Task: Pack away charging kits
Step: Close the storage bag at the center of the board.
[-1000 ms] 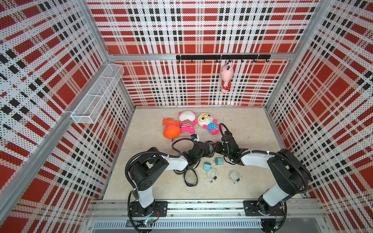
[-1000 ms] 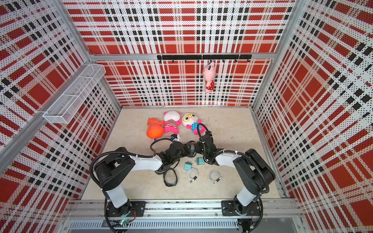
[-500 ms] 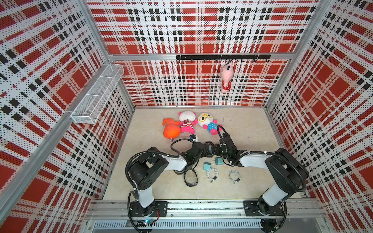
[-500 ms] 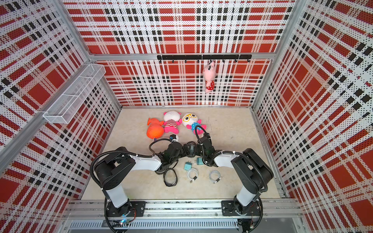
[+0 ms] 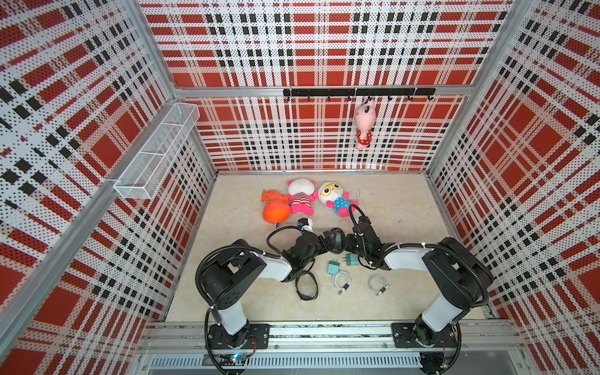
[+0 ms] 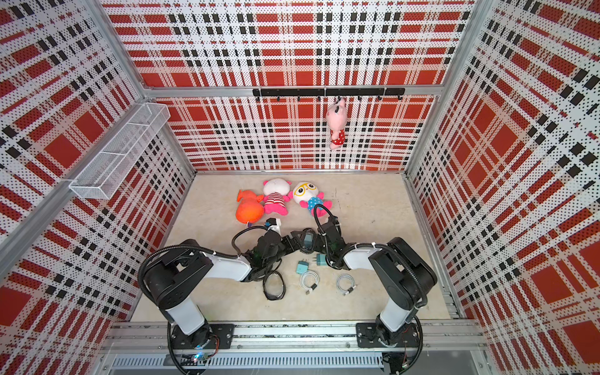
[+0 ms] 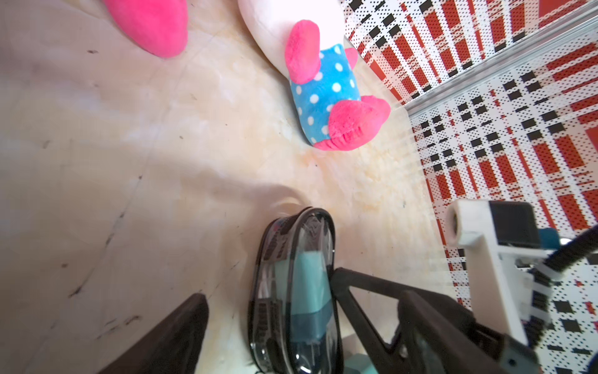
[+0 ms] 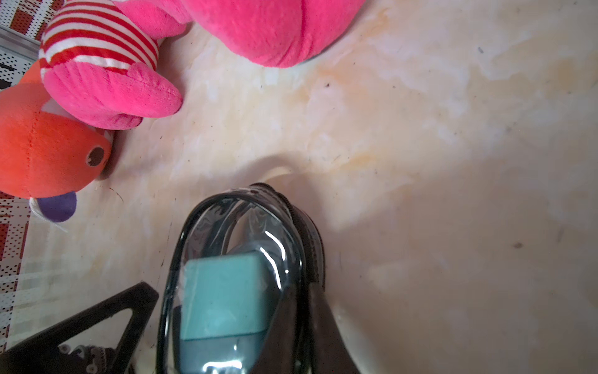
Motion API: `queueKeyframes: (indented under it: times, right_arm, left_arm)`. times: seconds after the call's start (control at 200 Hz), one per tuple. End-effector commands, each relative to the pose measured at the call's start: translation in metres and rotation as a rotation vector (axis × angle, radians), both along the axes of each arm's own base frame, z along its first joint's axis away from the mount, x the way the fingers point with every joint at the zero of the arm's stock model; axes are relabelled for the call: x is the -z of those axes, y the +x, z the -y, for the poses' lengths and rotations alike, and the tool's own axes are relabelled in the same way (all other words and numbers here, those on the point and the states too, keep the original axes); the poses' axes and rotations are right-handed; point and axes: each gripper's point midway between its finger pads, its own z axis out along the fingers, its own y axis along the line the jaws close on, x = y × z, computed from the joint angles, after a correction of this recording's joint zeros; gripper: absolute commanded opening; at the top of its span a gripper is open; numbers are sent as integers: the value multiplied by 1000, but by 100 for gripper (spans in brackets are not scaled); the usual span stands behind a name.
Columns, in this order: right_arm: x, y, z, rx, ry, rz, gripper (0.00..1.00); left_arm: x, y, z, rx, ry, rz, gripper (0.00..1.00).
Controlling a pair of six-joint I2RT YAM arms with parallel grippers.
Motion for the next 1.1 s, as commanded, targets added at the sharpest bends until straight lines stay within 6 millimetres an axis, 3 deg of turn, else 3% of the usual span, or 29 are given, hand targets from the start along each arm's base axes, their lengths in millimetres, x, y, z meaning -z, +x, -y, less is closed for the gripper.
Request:
queueKeyframes:
  times: [0.0,0.346,1.097]
  right_arm:
    - [14,-3,5,12,-26,-20,9]
    - [21,0,8,17,-34,-23,0]
    - [35,-2,16,24,-34,-25,0]
  left_arm:
    - [-6,9,9,27,-61,-6,92]
    - [28,22,12,42,-61,-97,86]
    - [45,20,29,119,-43,-167,70]
